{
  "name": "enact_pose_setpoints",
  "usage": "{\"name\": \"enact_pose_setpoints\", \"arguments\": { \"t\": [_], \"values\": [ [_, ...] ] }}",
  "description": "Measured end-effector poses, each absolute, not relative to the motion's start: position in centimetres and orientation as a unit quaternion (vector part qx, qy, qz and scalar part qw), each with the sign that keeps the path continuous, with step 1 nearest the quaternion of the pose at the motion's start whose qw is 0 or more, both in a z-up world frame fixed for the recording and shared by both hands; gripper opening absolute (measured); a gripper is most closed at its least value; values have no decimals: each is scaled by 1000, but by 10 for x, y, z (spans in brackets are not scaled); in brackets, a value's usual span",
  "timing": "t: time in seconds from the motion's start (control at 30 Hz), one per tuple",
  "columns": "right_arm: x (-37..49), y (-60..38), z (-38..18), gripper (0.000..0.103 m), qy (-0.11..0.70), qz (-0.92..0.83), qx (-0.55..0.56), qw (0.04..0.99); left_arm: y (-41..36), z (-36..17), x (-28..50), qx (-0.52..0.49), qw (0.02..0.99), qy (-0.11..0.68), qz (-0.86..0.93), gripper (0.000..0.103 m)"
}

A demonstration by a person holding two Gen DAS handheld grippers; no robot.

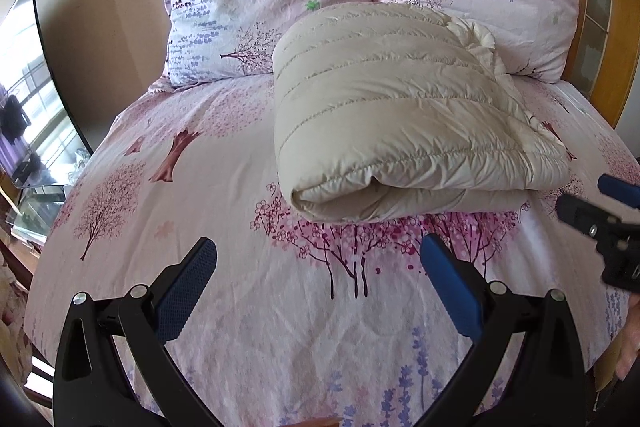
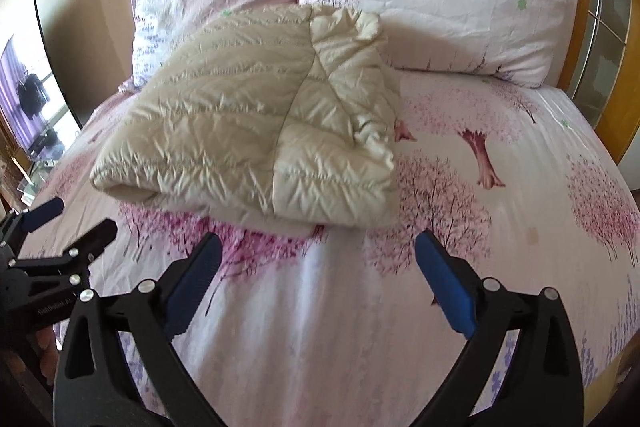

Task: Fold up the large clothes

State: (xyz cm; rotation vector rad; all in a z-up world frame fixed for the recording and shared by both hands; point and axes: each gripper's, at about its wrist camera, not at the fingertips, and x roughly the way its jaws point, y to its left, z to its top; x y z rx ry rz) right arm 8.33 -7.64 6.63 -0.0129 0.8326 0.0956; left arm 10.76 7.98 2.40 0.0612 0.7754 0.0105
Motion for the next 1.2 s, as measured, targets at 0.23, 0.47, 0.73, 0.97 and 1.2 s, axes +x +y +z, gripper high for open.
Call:
{"name": "enact_pose_setpoints", "arguments": {
  "t": [0.23, 0.47, 0.73, 0.97, 1.2],
  "values": [
    [80, -71, 56, 97, 425, 45, -13, 904, 81, 25, 107, 29, 924, 382, 7, 102],
    [79, -68, 52, 97, 432, 47, -24, 900, 83, 21, 107, 24, 920, 392, 6, 102],
    [79, -61, 46, 97, 440, 54, -32, 896, 86, 17, 110, 16, 917, 399, 6, 102],
    [79, -58, 45, 97, 443, 56, -37, 894, 86, 15, 110, 15, 916, 402, 6, 102],
    [79, -58, 44, 97, 446, 55, -38, 893, 86, 15, 111, 15, 915, 402, 6, 102]
  ]
}}
